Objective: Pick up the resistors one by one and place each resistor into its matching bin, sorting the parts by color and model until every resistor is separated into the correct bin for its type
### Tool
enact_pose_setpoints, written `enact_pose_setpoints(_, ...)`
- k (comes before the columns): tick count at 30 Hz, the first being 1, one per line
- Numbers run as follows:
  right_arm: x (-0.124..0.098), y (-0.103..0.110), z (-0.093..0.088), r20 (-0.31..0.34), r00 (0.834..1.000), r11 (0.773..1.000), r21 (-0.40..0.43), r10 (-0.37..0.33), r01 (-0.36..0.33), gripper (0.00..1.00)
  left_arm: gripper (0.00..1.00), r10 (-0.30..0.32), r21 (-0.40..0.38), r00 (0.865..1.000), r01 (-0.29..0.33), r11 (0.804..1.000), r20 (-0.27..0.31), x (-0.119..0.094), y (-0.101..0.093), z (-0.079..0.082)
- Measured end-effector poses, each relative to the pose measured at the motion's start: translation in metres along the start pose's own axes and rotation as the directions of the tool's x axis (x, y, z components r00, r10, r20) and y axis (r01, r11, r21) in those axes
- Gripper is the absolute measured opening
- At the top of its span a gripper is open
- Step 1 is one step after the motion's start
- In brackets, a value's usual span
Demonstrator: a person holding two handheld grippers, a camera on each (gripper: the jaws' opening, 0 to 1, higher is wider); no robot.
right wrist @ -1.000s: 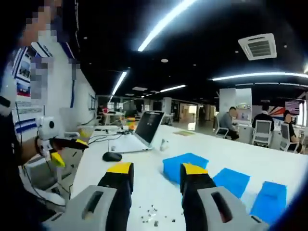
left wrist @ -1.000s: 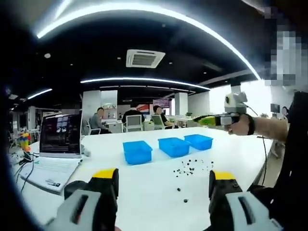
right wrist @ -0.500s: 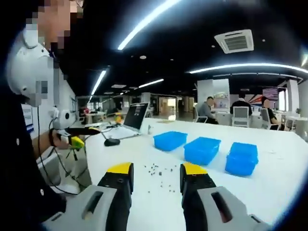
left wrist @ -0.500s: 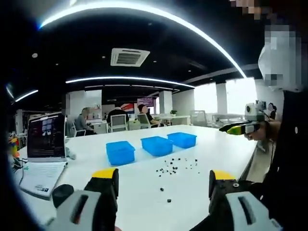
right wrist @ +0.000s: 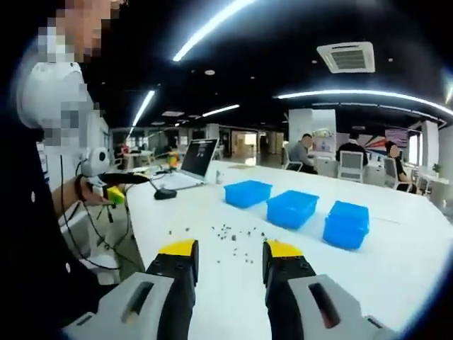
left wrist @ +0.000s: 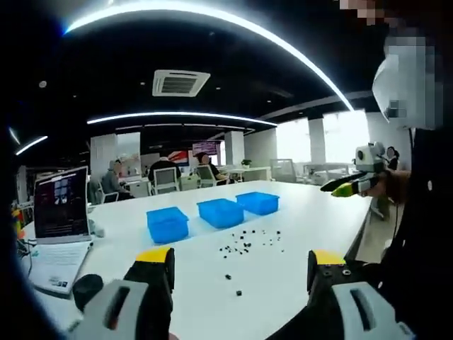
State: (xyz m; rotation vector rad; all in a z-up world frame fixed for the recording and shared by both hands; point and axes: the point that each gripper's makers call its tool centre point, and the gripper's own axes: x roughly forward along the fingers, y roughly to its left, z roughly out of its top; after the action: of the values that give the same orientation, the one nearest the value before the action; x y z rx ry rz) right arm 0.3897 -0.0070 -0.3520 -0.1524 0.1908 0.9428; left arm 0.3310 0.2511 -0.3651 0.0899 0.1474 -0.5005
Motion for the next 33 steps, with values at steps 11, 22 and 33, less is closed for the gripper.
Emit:
enact_pose_setpoints(11,0.037,0.026,0.02,-0.185,0.961,0.962,-0.144,0.206,-0.234,0.36,0.77,-0.011,-0.001,1.0,0.011,1.0,-0.022,-0.006,-0.002,-0.007)
enact_pose_setpoints(22,0.087,0.07,0.018,-0.416,0.826,0.837,-0.225,0.381,-0.5,0.34,0.77,0.001,-0.004,0.999,-0.001,1.0,-0.042,-0.011,0.0,-0.015)
enact_pose_setpoints(33,0.141,0.109,-0.021,-0.622,0.656,0.698,-0.234,0.427,-0.677,0.32,0.77,0.008,-0.016,0.998,-0.009,1.0,-0.062,-0.011,0.003,-0.021)
